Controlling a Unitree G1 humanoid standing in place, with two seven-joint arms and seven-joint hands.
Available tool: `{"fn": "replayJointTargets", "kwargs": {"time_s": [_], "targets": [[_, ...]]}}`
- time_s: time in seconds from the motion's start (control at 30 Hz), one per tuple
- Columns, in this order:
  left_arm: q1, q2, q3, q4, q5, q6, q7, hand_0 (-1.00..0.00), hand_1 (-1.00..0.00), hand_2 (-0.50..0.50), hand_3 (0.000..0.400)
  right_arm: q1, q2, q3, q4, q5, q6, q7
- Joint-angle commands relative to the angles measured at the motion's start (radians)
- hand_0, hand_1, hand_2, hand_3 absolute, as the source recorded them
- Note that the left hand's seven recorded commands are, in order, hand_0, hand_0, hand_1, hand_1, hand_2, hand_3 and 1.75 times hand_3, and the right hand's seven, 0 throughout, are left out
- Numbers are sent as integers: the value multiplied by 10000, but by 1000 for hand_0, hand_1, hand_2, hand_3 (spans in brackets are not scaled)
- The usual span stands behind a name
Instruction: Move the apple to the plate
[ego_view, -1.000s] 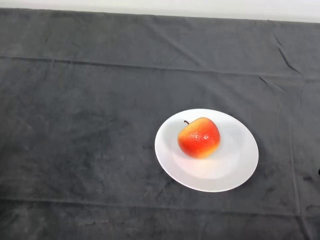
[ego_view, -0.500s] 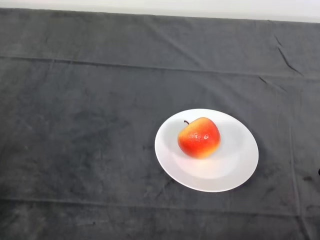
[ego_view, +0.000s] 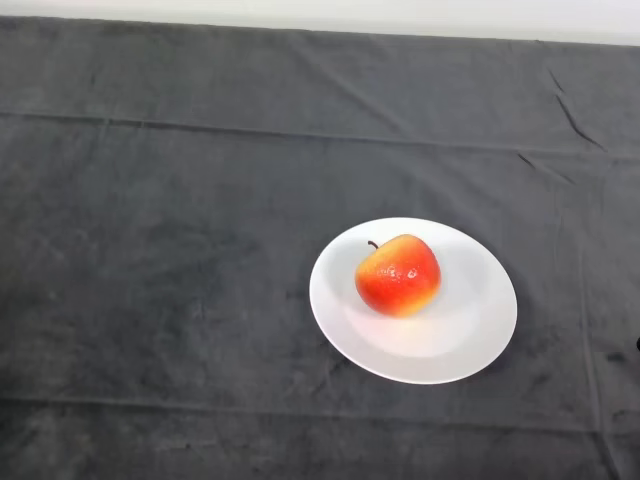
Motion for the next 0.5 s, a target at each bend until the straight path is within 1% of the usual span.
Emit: {"fn": "replayJointTargets", "kwargs": {"time_s": [0.03,0.5], "targets": [[-314,38,382,363,136,-140,-113,0,0,0,0,947,734,-60,805,92,822,-22],[-348,-73,422,377,246,-170,-126,0,0,0,0,947,735,-63,804,88,823,-23]]}}
